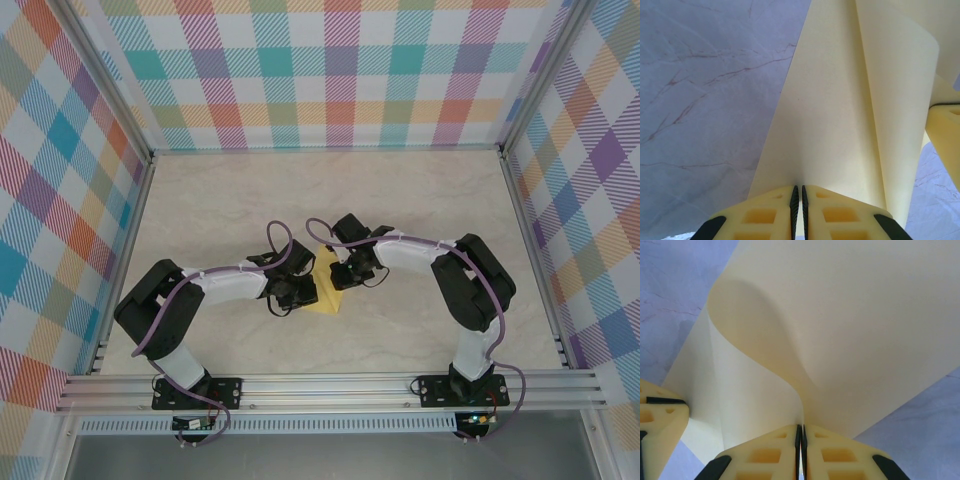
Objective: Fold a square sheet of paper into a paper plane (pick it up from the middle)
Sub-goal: Fold the triangle a second time at the center of the table.
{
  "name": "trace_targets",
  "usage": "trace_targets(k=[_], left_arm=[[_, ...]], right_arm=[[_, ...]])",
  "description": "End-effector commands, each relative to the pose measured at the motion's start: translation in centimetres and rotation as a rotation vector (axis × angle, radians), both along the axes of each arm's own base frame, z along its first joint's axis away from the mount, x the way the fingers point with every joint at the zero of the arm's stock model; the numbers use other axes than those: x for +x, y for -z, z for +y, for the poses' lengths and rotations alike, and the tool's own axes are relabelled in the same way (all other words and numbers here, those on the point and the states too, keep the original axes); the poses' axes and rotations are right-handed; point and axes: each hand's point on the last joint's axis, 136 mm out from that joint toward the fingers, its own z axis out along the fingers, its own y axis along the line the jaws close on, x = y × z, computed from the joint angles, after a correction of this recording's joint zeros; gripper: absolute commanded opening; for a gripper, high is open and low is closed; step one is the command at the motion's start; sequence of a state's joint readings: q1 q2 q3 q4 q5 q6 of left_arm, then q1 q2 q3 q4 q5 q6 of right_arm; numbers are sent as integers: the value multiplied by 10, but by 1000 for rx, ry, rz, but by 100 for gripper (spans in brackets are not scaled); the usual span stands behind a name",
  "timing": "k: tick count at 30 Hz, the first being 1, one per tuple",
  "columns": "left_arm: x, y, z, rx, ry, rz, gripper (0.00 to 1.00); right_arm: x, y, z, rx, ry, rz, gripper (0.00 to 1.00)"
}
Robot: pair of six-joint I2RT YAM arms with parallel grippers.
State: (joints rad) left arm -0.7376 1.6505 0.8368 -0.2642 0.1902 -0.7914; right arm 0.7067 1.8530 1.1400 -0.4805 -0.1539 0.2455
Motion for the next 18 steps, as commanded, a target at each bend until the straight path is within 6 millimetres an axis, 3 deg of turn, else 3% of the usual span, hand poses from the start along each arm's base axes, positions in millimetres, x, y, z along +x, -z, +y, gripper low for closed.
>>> trace_targets(k=[1,12,18], left_arm=[[-8,14,8,61,16,35,14],[-9,13,8,56,17,31,14],[-5,-1,4,19,13,-3,16]], right_arm=[[3,2,3,1,-21,6,12],[1,9,-1,-22,-13,17,13],[-1,16,-4,-38,-10,33,13]])
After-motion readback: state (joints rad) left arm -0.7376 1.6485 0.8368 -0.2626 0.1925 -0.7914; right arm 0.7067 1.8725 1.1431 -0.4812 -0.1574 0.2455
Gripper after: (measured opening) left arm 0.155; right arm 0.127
